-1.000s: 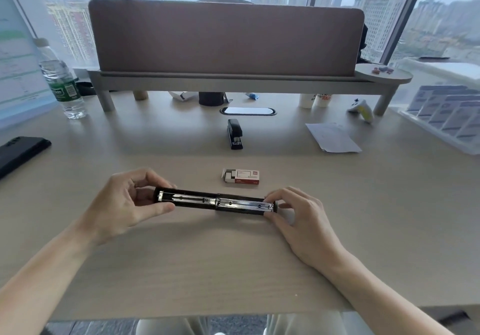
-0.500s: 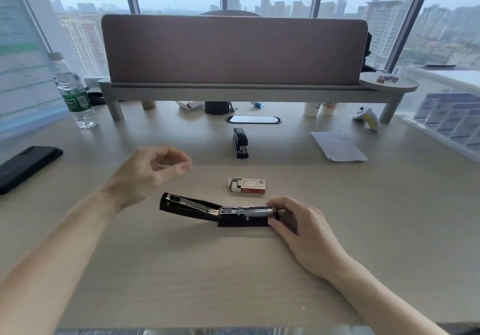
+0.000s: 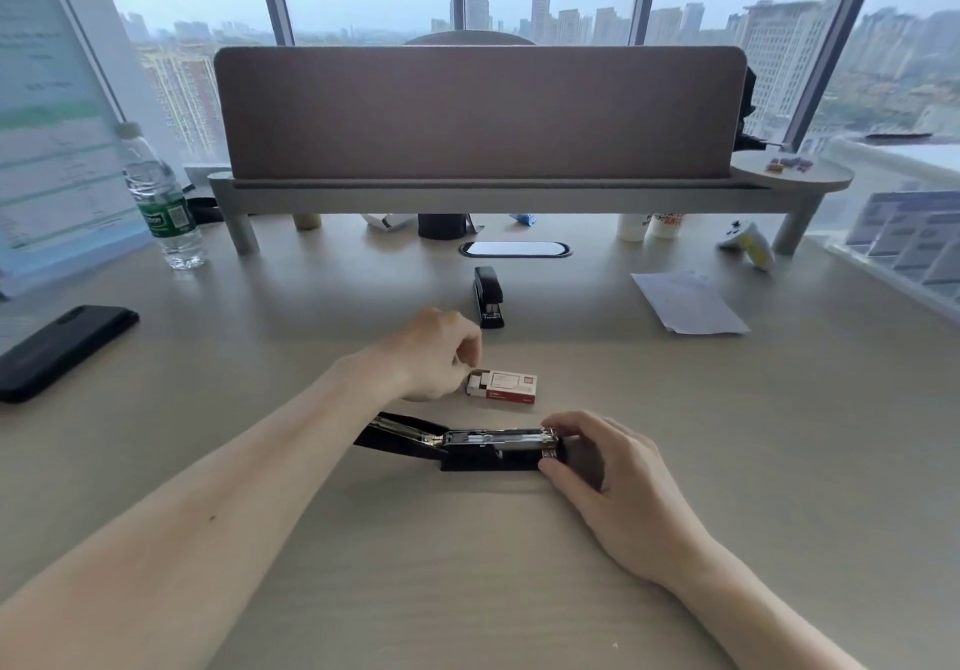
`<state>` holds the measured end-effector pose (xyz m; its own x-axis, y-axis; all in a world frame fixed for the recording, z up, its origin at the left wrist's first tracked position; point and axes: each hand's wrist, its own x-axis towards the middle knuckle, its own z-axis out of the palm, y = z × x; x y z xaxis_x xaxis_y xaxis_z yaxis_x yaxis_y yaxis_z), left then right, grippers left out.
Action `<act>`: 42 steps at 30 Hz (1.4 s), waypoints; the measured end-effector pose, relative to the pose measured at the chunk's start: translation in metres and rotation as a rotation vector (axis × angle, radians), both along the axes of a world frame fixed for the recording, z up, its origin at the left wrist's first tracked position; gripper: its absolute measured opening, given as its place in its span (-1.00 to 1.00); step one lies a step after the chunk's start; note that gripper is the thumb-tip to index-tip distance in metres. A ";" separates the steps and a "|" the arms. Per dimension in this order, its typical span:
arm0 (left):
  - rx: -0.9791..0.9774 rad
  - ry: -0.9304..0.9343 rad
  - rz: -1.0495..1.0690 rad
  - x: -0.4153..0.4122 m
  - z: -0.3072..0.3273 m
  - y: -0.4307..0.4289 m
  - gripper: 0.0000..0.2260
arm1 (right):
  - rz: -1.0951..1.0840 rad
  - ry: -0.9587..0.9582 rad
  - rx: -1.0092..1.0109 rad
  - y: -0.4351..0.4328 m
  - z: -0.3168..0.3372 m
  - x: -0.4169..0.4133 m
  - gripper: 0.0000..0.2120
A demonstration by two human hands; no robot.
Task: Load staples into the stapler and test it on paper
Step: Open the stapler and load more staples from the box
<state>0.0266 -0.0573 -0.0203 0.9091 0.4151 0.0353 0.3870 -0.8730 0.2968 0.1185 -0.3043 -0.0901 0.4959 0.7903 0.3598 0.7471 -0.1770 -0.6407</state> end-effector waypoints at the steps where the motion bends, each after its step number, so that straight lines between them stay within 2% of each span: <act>1: -0.002 -0.009 0.008 0.000 -0.001 0.000 -0.87 | 0.001 0.002 -0.003 0.000 0.000 0.000 -0.77; 7: -0.072 -0.037 0.106 0.005 -0.008 -0.001 -0.92 | -0.047 0.150 0.098 0.011 0.008 0.004 -0.85; 11: -0.089 -0.026 0.139 0.005 -0.008 -0.001 -0.94 | -0.018 0.149 0.069 0.043 0.017 0.021 -0.67; 15: -0.120 -0.043 0.151 0.002 -0.011 0.000 -0.87 | 0.132 0.026 -0.068 0.059 0.009 0.026 -0.49; 18: -0.121 -0.063 0.140 -0.001 -0.013 0.001 -0.82 | 0.155 0.008 -0.047 0.058 0.001 0.028 -0.39; 25: -0.131 -0.105 0.137 -0.004 -0.013 -0.004 -0.88 | 0.140 -0.006 -0.026 0.059 -0.001 0.027 -0.41; 30: -0.144 -0.128 0.213 -0.002 -0.013 -0.007 -0.91 | 0.132 -0.010 -0.031 0.059 -0.002 0.028 -0.42; 34: -0.176 -0.047 0.301 0.005 -0.010 -0.012 -0.84 | 0.124 -0.020 -0.028 0.060 -0.003 0.028 -0.41; 38: -0.176 0.017 0.370 0.010 -0.008 -0.014 -0.92 | 0.118 -0.021 -0.033 0.060 -0.001 0.026 -0.41; 42: -0.170 0.040 0.398 0.012 -0.006 -0.014 -0.86 | 0.117 -0.032 -0.028 0.059 0.000 0.025 -0.41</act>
<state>0.0384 -0.0717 -0.0267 0.6760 0.7306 -0.0960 0.6981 -0.5933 0.4008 0.1433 -0.2450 -0.0901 0.3886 0.8521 0.3507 0.7836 -0.1053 -0.6123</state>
